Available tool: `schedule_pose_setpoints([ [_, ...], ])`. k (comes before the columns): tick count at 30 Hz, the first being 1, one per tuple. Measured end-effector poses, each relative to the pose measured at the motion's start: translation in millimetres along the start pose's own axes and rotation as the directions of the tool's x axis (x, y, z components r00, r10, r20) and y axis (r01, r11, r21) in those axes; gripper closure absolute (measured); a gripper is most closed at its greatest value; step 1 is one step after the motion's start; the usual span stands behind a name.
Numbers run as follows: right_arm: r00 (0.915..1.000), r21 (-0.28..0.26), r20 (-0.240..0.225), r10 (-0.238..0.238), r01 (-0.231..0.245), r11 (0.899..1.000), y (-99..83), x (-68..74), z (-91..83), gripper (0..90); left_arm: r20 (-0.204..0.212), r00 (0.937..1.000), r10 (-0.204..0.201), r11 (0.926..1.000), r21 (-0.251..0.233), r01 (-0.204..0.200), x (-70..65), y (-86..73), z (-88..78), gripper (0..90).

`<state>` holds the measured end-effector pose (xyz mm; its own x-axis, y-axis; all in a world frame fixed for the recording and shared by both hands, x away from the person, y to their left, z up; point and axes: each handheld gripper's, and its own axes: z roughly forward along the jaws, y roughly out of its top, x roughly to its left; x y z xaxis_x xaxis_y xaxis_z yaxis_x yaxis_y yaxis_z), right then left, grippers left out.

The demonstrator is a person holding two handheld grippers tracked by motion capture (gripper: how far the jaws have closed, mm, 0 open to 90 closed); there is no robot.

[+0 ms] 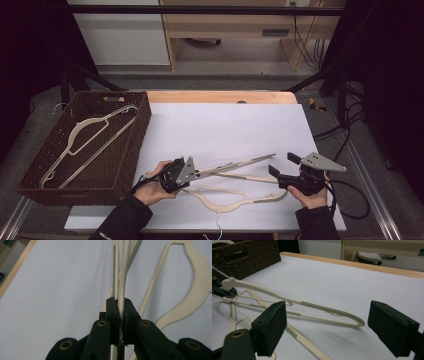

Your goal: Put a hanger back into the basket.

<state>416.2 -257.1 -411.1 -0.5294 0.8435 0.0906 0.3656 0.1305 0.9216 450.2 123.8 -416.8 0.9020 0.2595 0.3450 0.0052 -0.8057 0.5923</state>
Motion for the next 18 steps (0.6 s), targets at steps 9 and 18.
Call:
schedule_pose_setpoints([
  [9,0.9996,0.002,0.026,0.008,-0.008,1.000,-4.1,-5.4,-0.4,9.0,0.056,0.9818,-0.181,0.9805,-0.066,0.185,14.7,-3.0,-10.6,86.1],
  [18,0.9996,-0.010,0.027,0.003,-0.002,1.000,-3.0,-7.8,-4.3,8.9,0.023,0.9615,-0.274,0.9563,-0.100,0.275,23.3,-1.0,-35.4,86.8],
])
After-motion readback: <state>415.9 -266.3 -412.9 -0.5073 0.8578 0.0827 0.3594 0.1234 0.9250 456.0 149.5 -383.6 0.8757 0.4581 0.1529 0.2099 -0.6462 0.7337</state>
